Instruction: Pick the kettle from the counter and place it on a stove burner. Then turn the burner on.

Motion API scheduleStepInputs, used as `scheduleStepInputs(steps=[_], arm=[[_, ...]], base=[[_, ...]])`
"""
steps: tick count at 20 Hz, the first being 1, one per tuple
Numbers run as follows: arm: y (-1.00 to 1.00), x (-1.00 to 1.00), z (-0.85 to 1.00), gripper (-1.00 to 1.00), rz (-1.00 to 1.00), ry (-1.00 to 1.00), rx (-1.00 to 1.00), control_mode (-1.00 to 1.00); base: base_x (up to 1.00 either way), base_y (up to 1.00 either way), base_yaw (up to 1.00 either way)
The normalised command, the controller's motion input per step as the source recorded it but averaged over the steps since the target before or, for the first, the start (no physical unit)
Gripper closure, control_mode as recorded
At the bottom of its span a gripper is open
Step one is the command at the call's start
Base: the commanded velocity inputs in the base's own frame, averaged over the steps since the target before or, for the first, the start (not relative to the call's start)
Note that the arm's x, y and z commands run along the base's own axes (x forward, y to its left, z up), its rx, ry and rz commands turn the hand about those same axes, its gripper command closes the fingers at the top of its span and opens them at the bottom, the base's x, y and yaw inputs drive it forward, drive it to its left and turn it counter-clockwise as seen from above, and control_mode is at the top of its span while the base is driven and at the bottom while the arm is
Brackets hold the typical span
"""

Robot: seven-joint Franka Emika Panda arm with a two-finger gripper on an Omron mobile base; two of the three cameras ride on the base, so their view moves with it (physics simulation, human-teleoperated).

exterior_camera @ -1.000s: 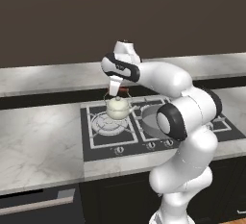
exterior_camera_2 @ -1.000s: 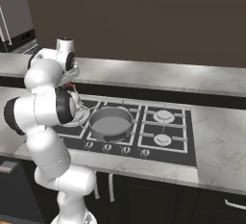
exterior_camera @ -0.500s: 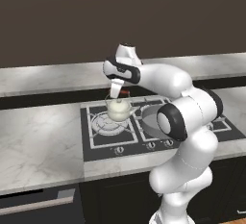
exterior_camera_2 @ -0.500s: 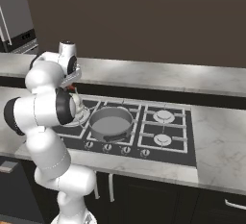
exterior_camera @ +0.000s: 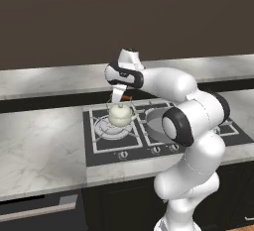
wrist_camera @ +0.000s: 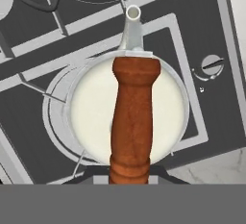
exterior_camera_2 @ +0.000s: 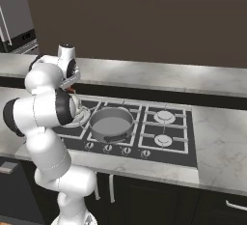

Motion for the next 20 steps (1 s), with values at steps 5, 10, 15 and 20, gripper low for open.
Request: scheduleStepInputs(steps=[5,10,15,20], arm=[[0.3,0.03,0.0,1.0,-0.1,0.03,0.0,-1.0],[0.31,0.13,0.0,1.0,-0.1,0.03,0.0,-1.0],[0.25,0.16,0.0,1.0,-0.09,0.03,0.0,-1.0],[0.16,0.15,-0.02,1.0,-0.07,0.01,0.0,-1.0]], base=[[0.0,0.0,0.0],[0.0,0.0,0.0],[0.0,0.0,0.0],[0.0,0.0,0.0]])
